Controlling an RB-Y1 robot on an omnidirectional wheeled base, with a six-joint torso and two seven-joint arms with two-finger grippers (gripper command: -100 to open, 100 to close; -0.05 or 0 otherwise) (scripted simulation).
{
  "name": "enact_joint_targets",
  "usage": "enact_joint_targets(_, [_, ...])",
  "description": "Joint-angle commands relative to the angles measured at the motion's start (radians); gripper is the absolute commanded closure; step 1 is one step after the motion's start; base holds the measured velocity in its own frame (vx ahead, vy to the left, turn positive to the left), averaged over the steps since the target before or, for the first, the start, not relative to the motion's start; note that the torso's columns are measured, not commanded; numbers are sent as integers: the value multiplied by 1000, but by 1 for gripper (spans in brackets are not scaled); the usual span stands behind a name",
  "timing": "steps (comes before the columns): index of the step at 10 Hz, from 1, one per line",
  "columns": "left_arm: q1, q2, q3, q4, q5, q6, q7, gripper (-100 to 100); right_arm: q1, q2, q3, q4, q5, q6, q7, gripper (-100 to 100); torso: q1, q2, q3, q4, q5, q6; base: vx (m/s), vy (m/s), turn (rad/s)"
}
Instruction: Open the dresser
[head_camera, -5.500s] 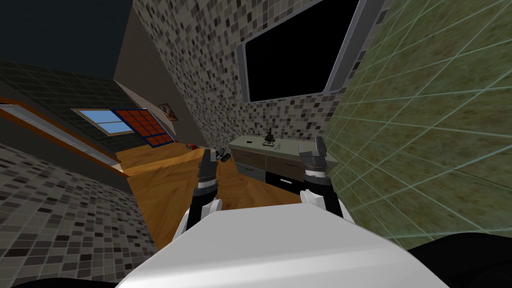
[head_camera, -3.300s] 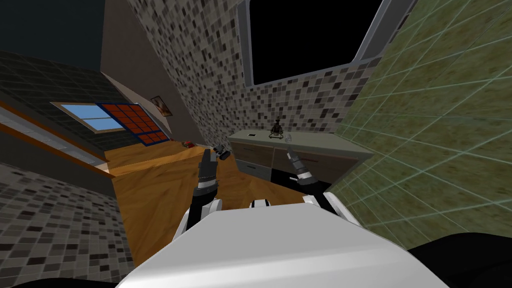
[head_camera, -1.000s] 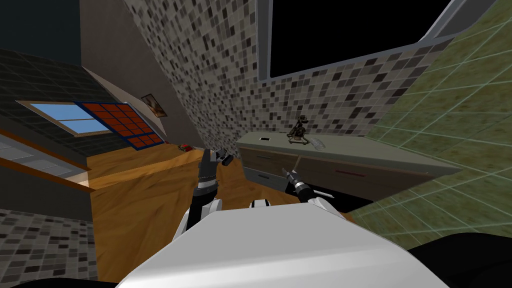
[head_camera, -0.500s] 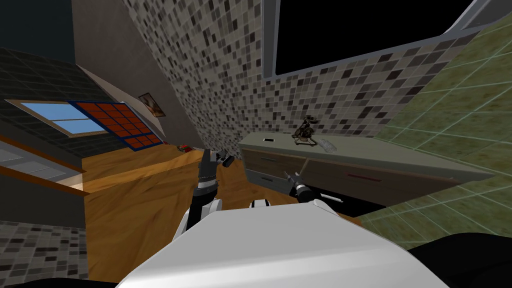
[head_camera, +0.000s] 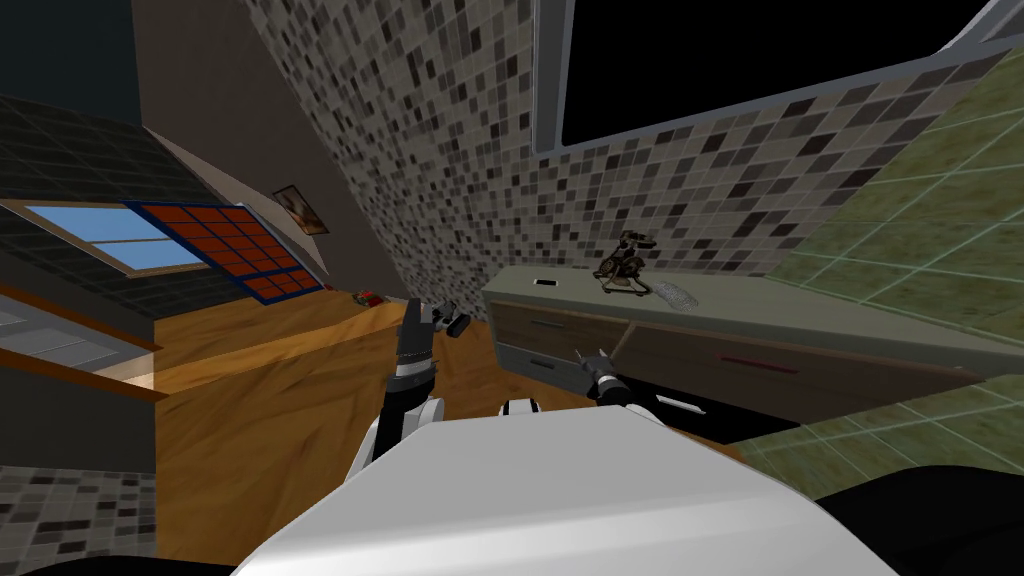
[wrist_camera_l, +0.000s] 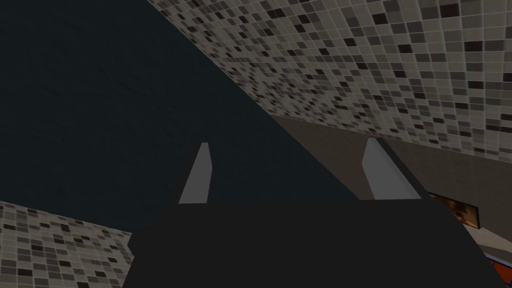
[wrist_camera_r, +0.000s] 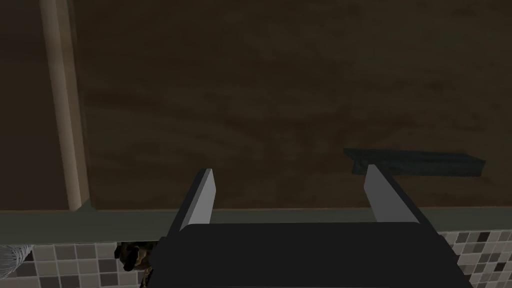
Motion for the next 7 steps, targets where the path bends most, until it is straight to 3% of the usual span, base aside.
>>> enact_joint_targets(1, [0,0,0,0,0,0,0,0,-6,-34,19,47,68,73,12,-100,0,2,1,1,0,0,85,118,-17])
enact_joint_targets(6, [0,0,0,0,0,0,0,0,-12,-96,55,134,220,192,30,-100,-3,4,3,1,-1,0,102,120,-13])
enact_joint_targets(7, [0,0,0,0,0,0,0,0,-12,-96,55,134,234,192,30,-100,-1,2,2,1,0,0,64,89,-12])
